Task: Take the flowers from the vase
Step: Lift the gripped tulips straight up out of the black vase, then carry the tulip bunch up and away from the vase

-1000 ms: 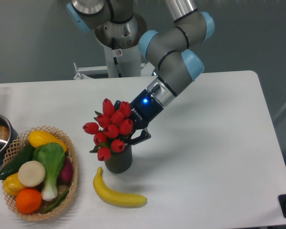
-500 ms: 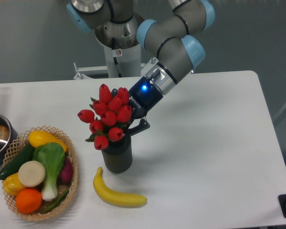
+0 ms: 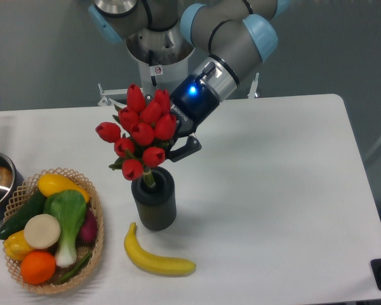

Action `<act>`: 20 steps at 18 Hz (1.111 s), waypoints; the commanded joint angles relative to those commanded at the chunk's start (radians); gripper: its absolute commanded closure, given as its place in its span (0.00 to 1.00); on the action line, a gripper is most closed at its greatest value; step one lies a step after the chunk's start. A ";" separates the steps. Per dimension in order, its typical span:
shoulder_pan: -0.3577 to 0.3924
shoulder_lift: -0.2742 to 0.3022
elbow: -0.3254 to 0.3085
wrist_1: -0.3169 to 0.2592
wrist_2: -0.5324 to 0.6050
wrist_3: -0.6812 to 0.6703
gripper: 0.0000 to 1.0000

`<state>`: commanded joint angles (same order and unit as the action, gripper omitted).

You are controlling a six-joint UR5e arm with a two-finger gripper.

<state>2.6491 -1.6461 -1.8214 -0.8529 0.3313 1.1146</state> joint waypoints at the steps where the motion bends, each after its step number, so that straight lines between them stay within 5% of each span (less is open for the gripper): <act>1: 0.002 0.002 0.011 0.000 0.000 -0.021 0.50; 13: 0.078 0.038 0.056 -0.002 -0.114 -0.087 0.50; 20: 0.296 0.017 0.066 0.003 -0.098 -0.049 0.50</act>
<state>2.9450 -1.6290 -1.7549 -0.8498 0.2331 1.0659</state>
